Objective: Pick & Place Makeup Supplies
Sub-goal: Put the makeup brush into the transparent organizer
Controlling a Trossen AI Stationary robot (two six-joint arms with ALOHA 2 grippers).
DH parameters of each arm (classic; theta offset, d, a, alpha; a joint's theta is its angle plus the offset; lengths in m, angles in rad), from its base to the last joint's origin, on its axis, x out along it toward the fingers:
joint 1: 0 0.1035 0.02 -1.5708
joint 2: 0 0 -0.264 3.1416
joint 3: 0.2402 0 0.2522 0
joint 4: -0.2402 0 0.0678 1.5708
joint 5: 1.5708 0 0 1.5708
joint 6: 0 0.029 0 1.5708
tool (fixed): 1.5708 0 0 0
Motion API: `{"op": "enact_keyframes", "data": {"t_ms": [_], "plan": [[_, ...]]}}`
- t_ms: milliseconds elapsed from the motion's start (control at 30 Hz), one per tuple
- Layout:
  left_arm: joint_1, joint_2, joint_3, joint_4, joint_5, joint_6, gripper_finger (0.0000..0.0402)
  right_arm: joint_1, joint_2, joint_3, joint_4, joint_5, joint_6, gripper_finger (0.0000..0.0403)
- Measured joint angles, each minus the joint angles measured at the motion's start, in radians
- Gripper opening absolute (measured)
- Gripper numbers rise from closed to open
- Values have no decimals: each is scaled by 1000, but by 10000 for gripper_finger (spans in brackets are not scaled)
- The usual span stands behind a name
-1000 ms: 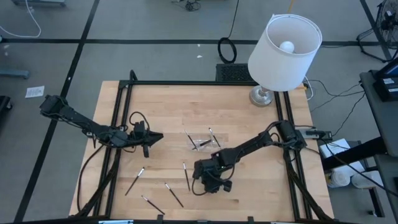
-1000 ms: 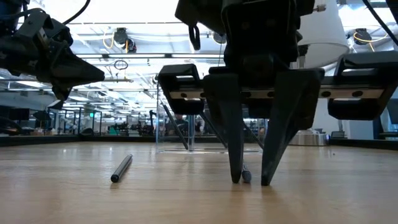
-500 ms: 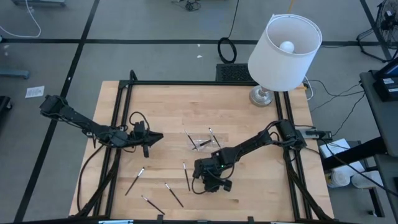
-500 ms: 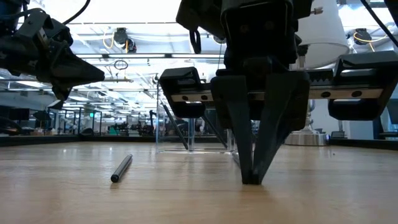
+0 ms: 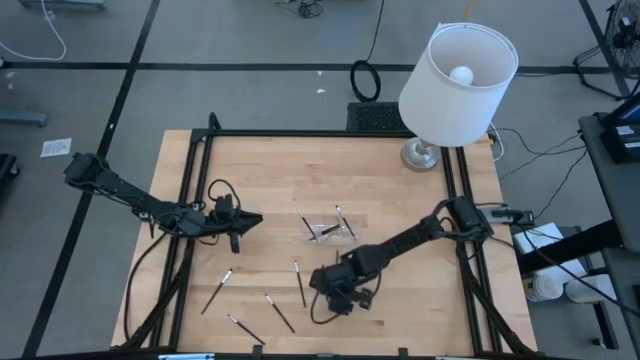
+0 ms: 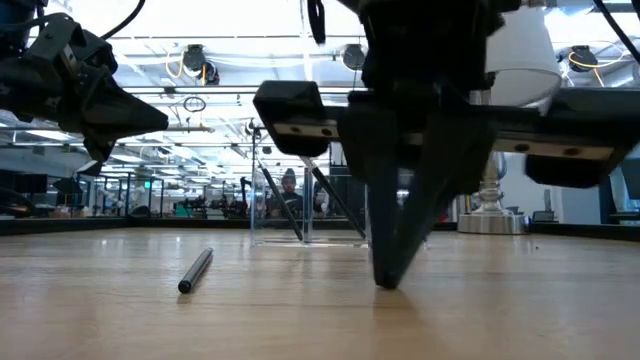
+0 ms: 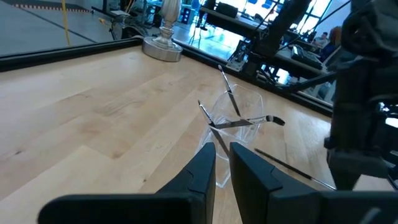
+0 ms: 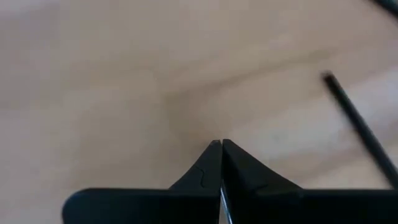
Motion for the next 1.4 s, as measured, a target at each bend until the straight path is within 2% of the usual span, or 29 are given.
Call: {"op": "enact_keyframes", "data": {"t_ms": [167, 600, 767, 1133, 1400], "plan": [[0, 0, 0, -1, 0, -22, 51, 39, -3, 82, -60, 70, -1, 0], [0, 0, 0, -2, 2, -15, 51, 52, -14, 196, -122, 59, 11, 0], [0, 0, 0, -1, 2, -16, 51, 57, -14, 270, -168, 117, 29, 0], [0, 0, 0, -2, 4, -10, 51, 71, -19, 375, -183, 124, 120, 0], [0, 0, 0, -3, 4, -10, 51, 48, -120, 408, -132, 96, 279, 0]]}}
